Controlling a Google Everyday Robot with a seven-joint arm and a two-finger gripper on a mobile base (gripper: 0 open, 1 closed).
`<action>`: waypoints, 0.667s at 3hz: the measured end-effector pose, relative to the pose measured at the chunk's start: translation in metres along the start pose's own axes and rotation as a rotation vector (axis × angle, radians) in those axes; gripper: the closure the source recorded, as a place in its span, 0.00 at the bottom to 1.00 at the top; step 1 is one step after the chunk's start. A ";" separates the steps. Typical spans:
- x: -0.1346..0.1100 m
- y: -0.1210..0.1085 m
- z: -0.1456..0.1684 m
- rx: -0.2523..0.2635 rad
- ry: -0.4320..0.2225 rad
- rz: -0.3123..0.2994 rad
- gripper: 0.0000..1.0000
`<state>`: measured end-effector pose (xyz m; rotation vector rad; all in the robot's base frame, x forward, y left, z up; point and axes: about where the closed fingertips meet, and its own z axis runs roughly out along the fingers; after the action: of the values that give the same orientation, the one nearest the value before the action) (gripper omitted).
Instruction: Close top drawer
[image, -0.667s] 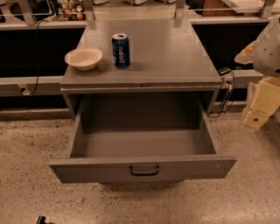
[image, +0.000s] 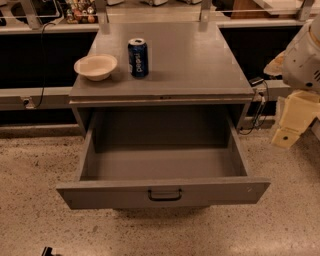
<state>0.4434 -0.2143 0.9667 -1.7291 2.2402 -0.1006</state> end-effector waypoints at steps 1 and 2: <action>-0.010 0.021 0.034 -0.022 -0.055 0.010 0.02; -0.013 0.052 0.089 -0.057 -0.131 0.008 0.20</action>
Offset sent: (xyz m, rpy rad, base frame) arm -0.0417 0.0625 -0.2173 0.2483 0.0795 0.0740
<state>0.4230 -0.1759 0.8718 -1.7026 2.1748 0.0778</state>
